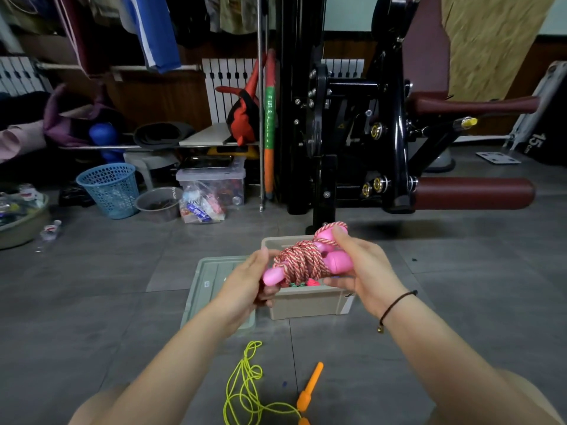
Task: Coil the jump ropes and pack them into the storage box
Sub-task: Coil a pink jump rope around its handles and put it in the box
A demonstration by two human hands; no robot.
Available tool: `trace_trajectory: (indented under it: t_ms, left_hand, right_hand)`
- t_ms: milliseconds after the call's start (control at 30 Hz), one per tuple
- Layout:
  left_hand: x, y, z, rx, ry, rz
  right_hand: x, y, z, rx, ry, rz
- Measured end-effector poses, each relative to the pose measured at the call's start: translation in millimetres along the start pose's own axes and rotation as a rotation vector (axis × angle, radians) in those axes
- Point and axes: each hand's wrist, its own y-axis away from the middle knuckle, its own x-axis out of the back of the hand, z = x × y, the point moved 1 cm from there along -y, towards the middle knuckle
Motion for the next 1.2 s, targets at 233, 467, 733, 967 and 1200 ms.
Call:
trace_trajectory:
  t_ms: [233, 467, 733, 967, 1200]
  left_hand:
    - [-0.9, 13.0, -2.8, -0.443, -0.803, 0.195]
    - [3.5, 3.3, -3.8, -0.447, -0.498, 0.265]
    - [-8.0, 11.6, 6.7, -0.43, -0.135, 0.251]
    - [-6.3, 5.2, -7.6, -0.082, 0.166, 0.173]
    - [1.5, 4.4, 3.4, -0.333, -0.568, 0.239]
  right_hand:
    - [-3.8, -5.7, 13.7, -0.086, -0.031, 0.11]
    - [-7.1, -9.0, 22.3, 0.041, 0.194, 0.219]
    - [-12.1, 0.5, 24.7, 0.214, 0.203, 0.279]
    - [-7.9, -6.9, 11.3, 0.471, 0.379, 0.313]
    - [-5.8, -13.8, 10.8, 0.272, 0.31, 0.1]
